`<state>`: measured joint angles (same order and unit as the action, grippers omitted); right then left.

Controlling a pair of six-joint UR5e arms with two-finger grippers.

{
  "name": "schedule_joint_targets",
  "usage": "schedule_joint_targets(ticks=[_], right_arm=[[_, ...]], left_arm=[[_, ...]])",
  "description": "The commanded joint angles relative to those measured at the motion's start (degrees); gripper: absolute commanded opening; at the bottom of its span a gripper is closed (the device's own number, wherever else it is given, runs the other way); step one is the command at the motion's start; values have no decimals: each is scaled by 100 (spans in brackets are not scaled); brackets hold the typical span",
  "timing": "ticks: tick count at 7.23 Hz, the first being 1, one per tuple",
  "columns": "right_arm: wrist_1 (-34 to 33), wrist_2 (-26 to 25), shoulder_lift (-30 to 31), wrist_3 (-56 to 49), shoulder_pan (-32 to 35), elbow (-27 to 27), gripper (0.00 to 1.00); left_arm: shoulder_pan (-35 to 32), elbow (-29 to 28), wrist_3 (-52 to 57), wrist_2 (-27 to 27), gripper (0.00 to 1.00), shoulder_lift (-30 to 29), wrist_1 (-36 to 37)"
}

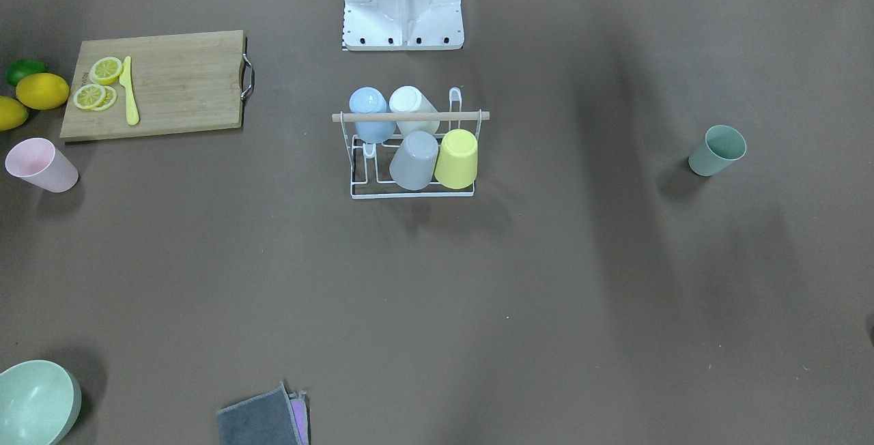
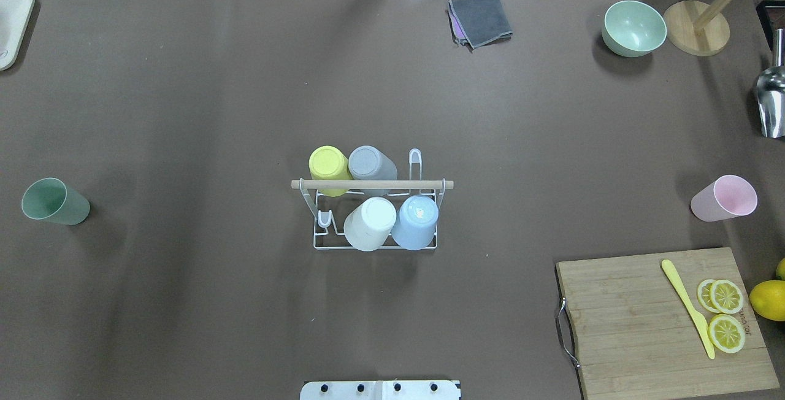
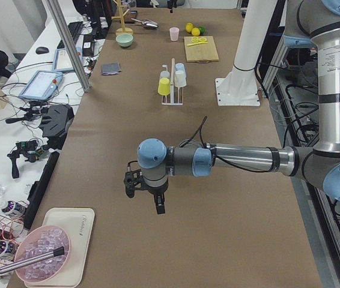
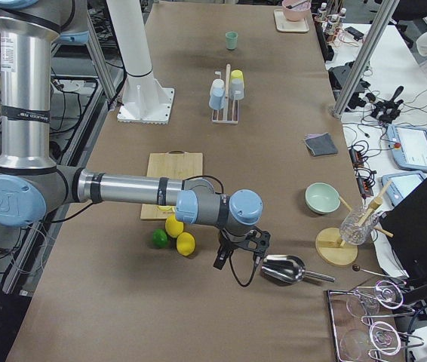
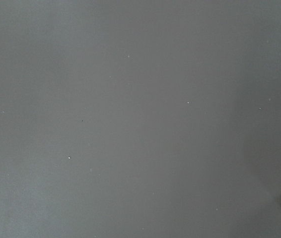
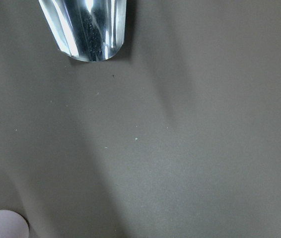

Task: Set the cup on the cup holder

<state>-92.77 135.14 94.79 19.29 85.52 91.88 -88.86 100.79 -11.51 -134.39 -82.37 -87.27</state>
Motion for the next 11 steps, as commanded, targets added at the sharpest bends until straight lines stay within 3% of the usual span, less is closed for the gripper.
schedule_joint_targets(ticks=[1, 11], right_arm=[[-13, 12, -30, 4, 0, 23, 100], [31, 74, -136, 57, -132, 58, 99]], left_arm=[[0, 2, 0, 17, 98, -51, 17], [-9, 90, -9, 18, 98, -77, 26]])
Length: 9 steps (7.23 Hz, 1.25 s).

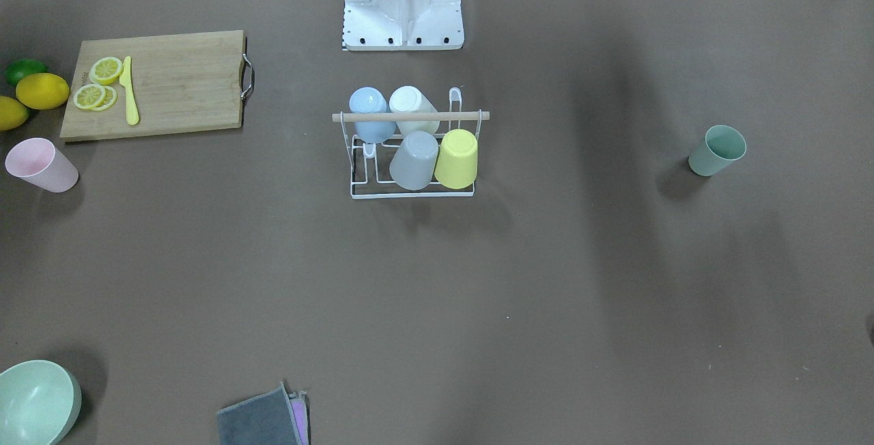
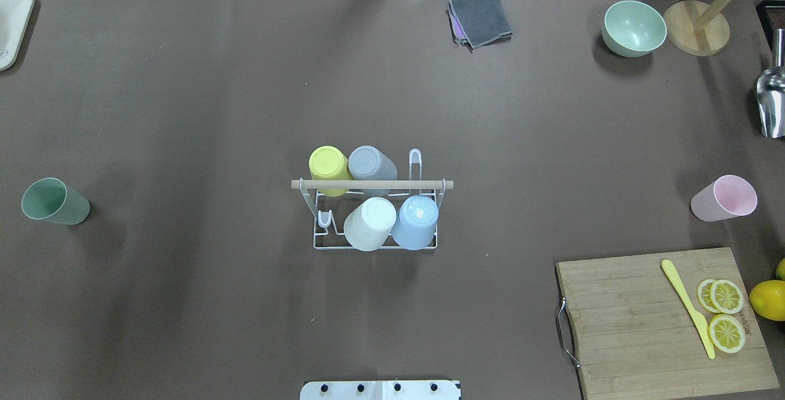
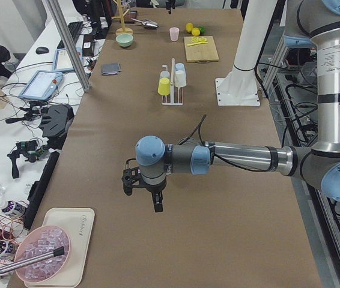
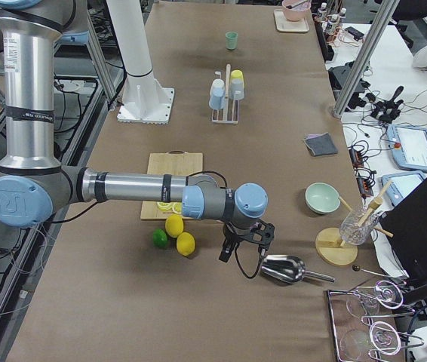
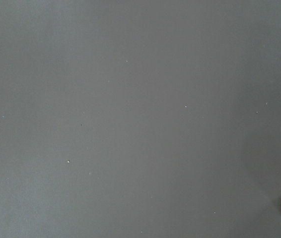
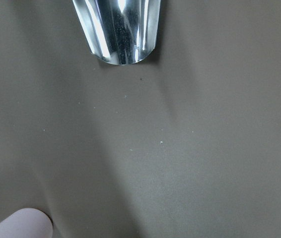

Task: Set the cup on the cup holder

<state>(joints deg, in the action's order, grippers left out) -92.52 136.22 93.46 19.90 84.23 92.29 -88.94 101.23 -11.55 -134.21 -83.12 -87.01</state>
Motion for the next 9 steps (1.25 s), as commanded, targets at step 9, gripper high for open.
schedule_joint_targets(ticks=[9], right_arm=[[-230, -8, -1391, 444, -758, -862, 99]], left_arm=[[1159, -1165, 21, -114, 98, -2223, 1089]])
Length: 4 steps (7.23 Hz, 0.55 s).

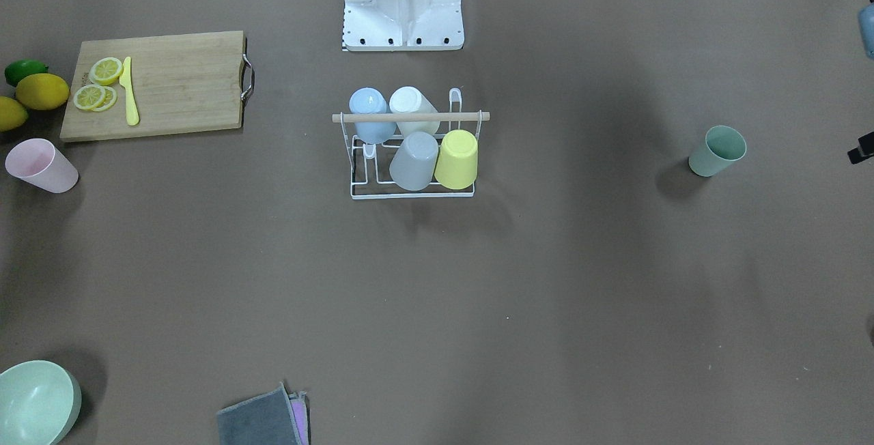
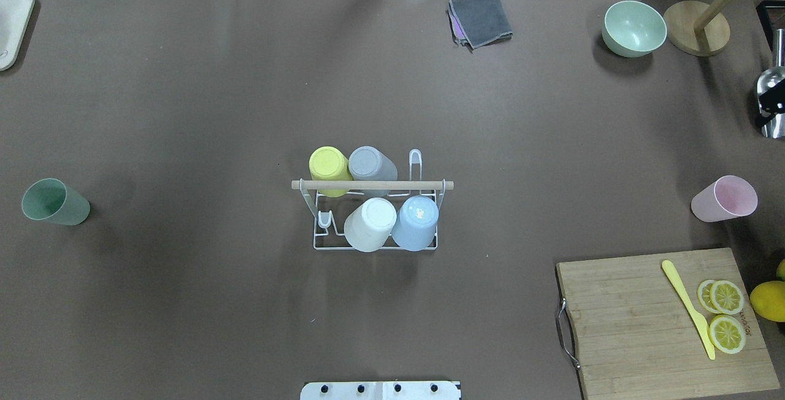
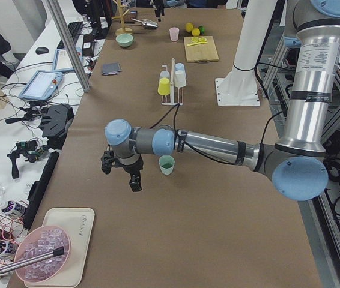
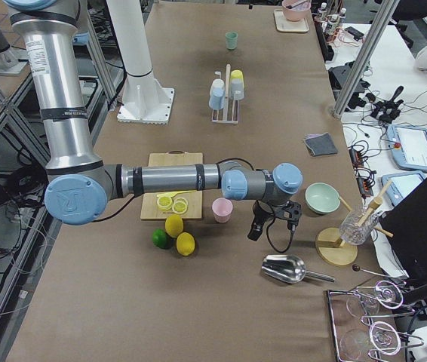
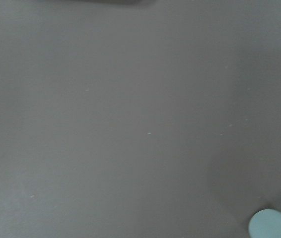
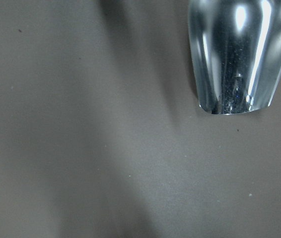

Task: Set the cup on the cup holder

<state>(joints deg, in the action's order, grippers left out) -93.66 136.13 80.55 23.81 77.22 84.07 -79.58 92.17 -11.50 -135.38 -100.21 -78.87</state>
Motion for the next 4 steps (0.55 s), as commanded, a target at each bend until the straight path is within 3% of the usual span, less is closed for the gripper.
schedule_joint_targets(ticks=[1, 2, 4], right_arm=[[-135, 10, -110, 45, -84, -49, 99], [-135, 10, -127, 45, -102, -49, 99], [-423, 27, -319, -7, -207, -154, 99]], left_arm=[[450, -287, 182, -5, 98, -648, 293], [548, -296, 262, -5, 98, -806, 450], [628, -1004, 1136, 3, 98, -1585, 1281]])
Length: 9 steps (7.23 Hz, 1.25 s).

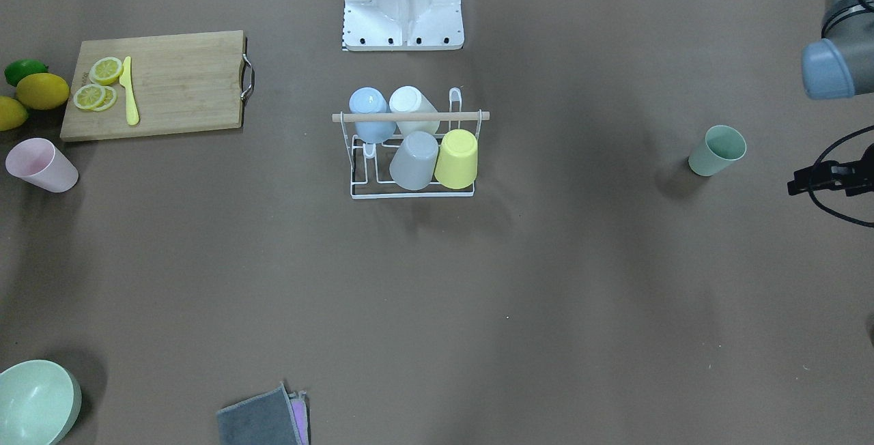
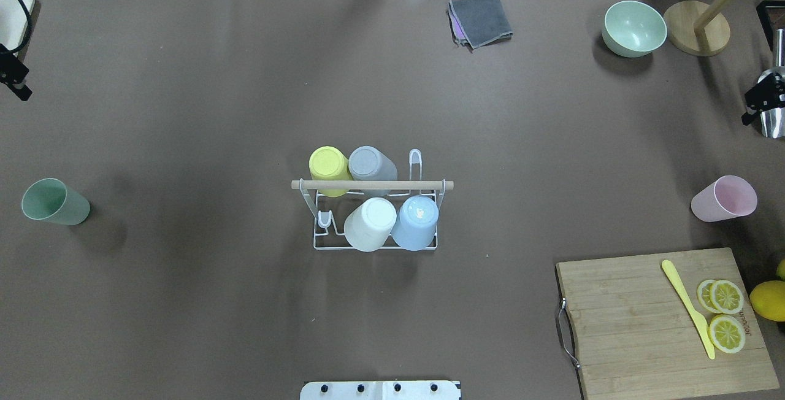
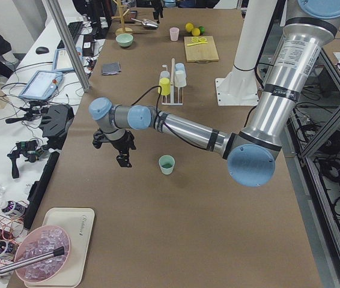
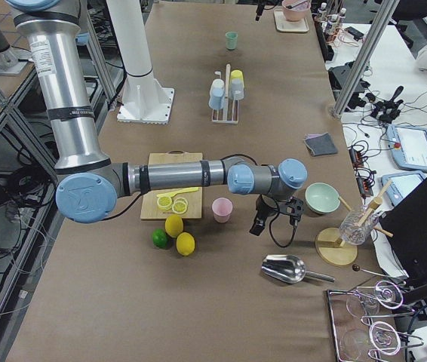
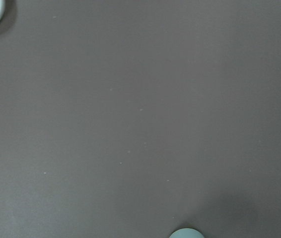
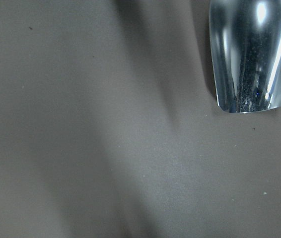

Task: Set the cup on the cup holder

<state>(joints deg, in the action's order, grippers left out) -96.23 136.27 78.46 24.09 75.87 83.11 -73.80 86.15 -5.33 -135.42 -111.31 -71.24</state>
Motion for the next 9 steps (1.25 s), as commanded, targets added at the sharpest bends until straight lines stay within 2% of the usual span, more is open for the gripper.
schedule_joint_targets(ticks=[1, 3, 4, 6, 9], right_arm=[[-325, 13, -181, -45, -177, -59, 99], [-554, 22, -235, -80, -335, -67, 99], [-720, 31, -244, -123, -414, -67, 99], [-976, 92, -287, -527, -538, -76, 99], [-959, 364, -332, -833, -888, -85, 99]], left_arm=[[58, -537, 864, 15, 98, -619, 793], [294, -722, 876, 24, 98, -752, 822], [418, -731, 876, 320, 98, -839, 831], [620, -1334, 815, 341, 98, -1137, 866], [823, -1347, 841, 323, 98, -1130, 1445]])
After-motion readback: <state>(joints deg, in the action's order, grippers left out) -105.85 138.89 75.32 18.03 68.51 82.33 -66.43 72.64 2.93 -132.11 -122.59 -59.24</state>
